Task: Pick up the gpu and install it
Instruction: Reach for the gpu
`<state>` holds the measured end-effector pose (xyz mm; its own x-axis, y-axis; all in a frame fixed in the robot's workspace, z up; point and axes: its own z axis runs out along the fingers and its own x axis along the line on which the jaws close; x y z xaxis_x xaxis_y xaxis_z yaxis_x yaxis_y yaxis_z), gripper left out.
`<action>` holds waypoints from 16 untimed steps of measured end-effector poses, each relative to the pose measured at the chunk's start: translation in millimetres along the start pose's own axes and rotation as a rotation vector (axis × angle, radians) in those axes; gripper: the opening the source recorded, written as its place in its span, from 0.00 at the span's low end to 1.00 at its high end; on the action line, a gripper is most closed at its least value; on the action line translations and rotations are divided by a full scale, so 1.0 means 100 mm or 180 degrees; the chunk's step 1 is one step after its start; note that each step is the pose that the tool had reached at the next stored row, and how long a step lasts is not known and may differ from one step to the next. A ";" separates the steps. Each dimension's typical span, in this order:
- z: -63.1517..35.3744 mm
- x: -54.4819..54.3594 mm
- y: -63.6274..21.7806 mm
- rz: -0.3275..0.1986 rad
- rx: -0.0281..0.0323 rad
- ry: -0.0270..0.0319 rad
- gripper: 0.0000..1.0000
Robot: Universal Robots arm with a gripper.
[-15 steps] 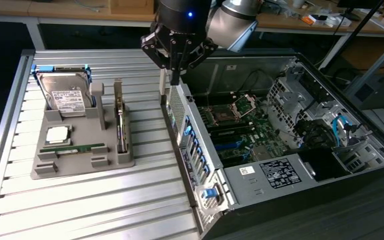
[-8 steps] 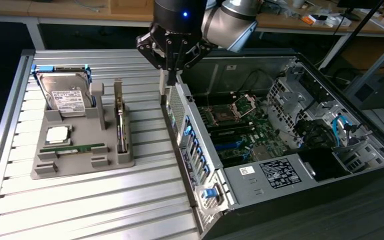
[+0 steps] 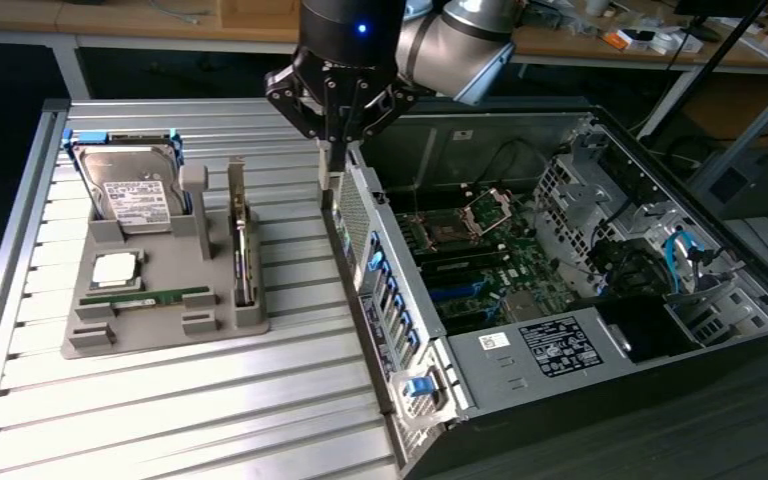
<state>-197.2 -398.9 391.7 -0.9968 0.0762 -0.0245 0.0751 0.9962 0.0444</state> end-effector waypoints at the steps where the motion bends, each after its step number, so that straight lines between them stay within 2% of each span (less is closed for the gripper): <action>1: 0.000 0.01 -0.001 0.0000 0.0000 0.0000 0.11; 16: -0.001 0.11 -0.009 0.0000 0.0000 0.0000 0.11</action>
<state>-208.2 -398.9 391.5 -0.9968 0.0762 -0.0244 0.0751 0.9962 0.0443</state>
